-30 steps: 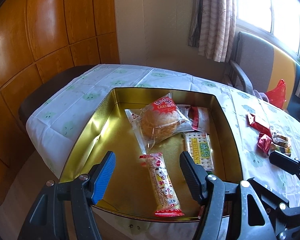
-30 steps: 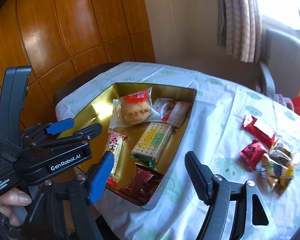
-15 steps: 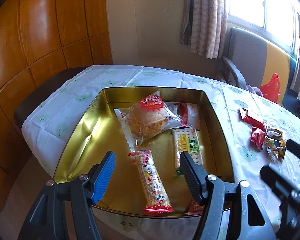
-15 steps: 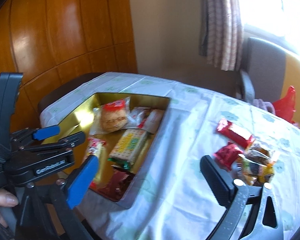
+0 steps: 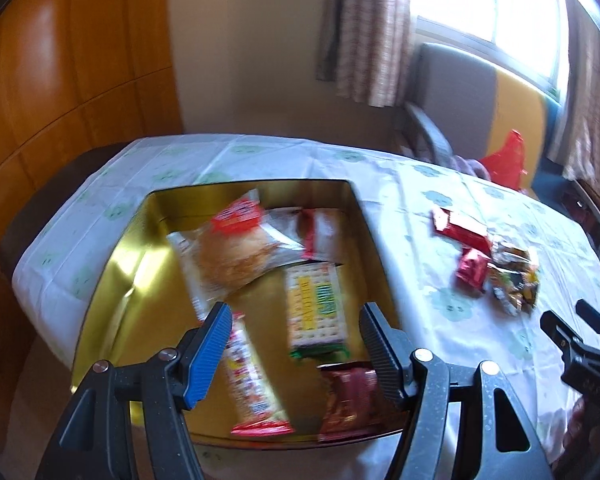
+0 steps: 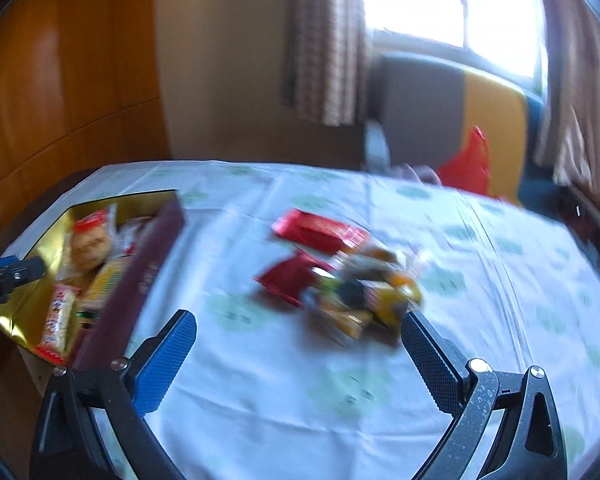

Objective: Organize snacks
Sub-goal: 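Move the left tool to the small red wrapped packet and grasp it, then lift the red packet with the left tool while the right tool reaches the red bar packet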

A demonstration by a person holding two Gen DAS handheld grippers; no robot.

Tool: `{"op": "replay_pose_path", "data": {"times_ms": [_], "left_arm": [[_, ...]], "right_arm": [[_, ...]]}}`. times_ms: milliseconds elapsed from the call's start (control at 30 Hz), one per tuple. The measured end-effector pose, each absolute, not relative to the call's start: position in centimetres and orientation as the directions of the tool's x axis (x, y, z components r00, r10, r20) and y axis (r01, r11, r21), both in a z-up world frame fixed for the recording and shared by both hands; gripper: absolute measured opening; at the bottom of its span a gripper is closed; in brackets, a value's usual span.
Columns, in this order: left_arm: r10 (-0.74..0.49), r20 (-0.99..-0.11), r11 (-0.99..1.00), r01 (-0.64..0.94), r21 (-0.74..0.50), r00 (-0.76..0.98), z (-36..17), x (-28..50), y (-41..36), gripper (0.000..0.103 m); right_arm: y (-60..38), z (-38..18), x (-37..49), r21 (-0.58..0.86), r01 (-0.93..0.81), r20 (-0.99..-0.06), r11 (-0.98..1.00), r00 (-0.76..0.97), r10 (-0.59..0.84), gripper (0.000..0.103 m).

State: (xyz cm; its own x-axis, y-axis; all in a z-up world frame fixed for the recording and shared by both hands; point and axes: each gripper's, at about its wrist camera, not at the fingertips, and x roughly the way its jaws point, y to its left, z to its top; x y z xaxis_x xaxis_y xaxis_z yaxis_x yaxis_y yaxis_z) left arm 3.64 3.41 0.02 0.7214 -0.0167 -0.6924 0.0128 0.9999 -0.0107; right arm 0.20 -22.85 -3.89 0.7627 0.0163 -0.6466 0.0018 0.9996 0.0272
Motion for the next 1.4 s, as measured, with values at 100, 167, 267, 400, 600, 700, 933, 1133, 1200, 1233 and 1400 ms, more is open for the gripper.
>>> {"op": "replay_pose_path", "data": {"times_ms": [100,167,267,400,600,700,933,1133,1200,1233,1400], "left_arm": [[-0.067,-0.694,0.995,0.095,0.002,0.716,0.4,4.1,1.4,0.066],[-0.1,-0.698,0.988,0.152,0.013,0.709,0.6,4.6,-0.2,0.066],[-0.145,-0.709,0.969,0.243,0.039,0.69,0.7,5.4,-3.0,0.057],[-0.196,-0.74,0.941,0.336,0.043,0.643,0.2,7.7,-6.6,0.048],[-0.271,-0.806,0.901,0.434,-0.019,0.526,-2.0,12.4,-11.8,0.048],[-0.299,-0.827,0.885,0.462,-0.054,0.476,-3.0,14.1,-13.6,0.048],[-0.311,-0.853,0.868,0.491,-0.075,0.42,-5.0,17.1,-16.7,0.048],[-0.296,-0.874,0.871,0.484,-0.082,0.385,-6.7,19.6,-17.8,0.048],[-0.296,-0.881,0.871,0.482,-0.092,0.368,-7.3,20.1,-18.0,0.042],[-0.293,-0.883,0.873,0.478,-0.092,0.366,-7.7,20.1,-18.0,0.042],[-0.297,-0.868,0.889,0.447,-0.1,0.397,-7.9,18.5,-16.5,0.039]], "right_arm": [[-26.0,-4.7,-0.1,0.086,0.074,-0.675,0.994,0.737,0.003,0.103],[-27.7,-5.3,-0.1,0.098,0.108,-0.697,0.989,0.717,-0.01,0.103],[-29.3,-6.2,-0.6,0.108,0.139,-0.714,0.984,0.7,-0.021,0.103],[-30.3,-7.1,-1.1,0.075,0.148,-0.724,0.986,0.688,-0.048,0.103],[-30.3,-8.6,-1.0,0.013,0.115,-0.75,0.993,0.658,-0.067,0.103],[-30.4,-9.2,-0.9,0.014,0.104,-0.764,0.994,0.643,-0.056,0.103],[-31.2,-10.9,-0.8,0.095,0.102,-0.788,0.99,0.616,0.012,0.103],[-31.3,-11.1,-0.9,0.109,0.097,-0.775,0.989,0.632,0.024,0.103],[-31.2,-11.2,-1.0,0.1,0.093,-0.774,0.991,0.633,0.019,0.103],[-31.1,-11.3,-1.0,0.094,0.091,-0.775,0.991,0.632,0.016,0.103],[-30.4,-11.5,-1.1,0.028,0.071,-0.778,0.997,0.628,-0.023,0.103]]}}
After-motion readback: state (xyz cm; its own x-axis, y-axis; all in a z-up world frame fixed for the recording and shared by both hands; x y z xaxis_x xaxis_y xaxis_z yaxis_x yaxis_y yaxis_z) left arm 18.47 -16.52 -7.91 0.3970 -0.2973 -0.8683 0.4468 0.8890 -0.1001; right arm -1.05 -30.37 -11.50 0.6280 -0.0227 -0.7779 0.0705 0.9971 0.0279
